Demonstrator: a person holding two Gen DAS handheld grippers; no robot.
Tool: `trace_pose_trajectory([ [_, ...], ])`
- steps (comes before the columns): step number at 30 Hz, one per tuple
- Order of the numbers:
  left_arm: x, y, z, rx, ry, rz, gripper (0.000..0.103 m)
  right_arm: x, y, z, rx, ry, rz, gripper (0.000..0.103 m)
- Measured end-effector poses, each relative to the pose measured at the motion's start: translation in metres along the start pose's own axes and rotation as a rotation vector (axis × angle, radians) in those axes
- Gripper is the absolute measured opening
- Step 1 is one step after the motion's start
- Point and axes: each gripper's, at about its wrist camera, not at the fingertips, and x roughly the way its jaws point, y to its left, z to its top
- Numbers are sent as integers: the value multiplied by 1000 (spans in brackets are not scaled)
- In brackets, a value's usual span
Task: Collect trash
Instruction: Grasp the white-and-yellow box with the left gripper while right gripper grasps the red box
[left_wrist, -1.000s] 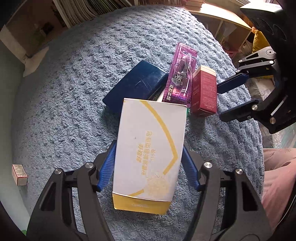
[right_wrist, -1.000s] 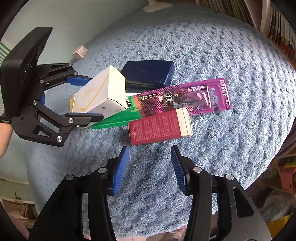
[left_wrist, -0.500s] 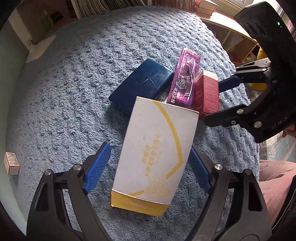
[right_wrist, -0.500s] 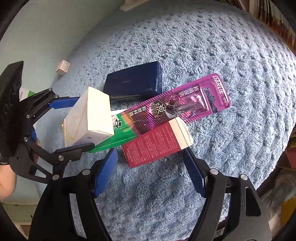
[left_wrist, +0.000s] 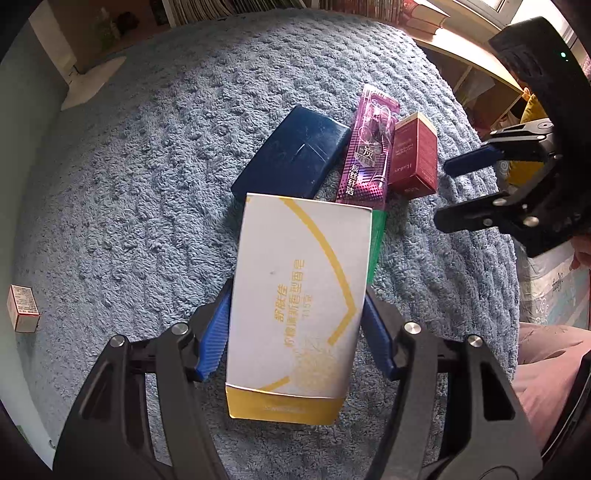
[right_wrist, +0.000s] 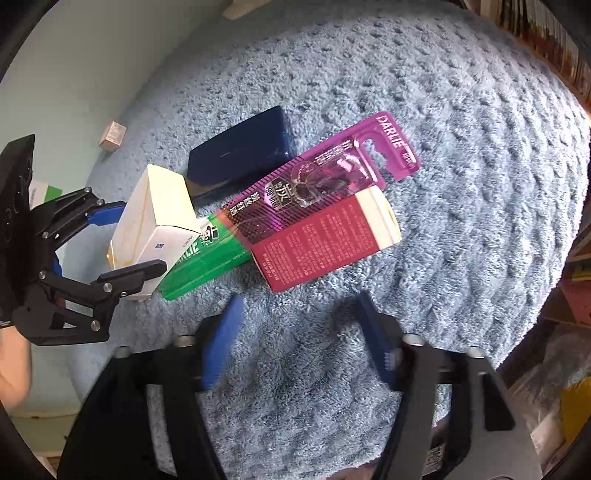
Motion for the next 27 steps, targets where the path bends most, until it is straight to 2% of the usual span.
trace_pose_trajectory([
  [5, 2, 2, -3, -20, 13, 11, 64, -14, -6, 4, -46, -39, -82, 90],
  [8, 4, 4, -7, -35, 16, 24, 80, -10, -2, 10, -89, -39, -116, 90],
  [16, 1, 14, -16, -84, 22, 30, 82, 19, 30, 23, -242, -17, -193, 89],
  [18, 0, 18, -17, -106, 22, 21, 75, 22, 32, 25, -256, -18, -210, 86],
  [19, -1, 20, -17, -114, 22, 7, 68, 23, 33, 26, -260, -12, -213, 70],
  [20, -2, 22, -18, -122, 25, -4, 61, 24, 32, 26, -258, -6, -218, 71],
  [27, -12, 22, -18, -130, 8, 12, 59, 12, 27, 25, -250, -18, -180, 70],
])
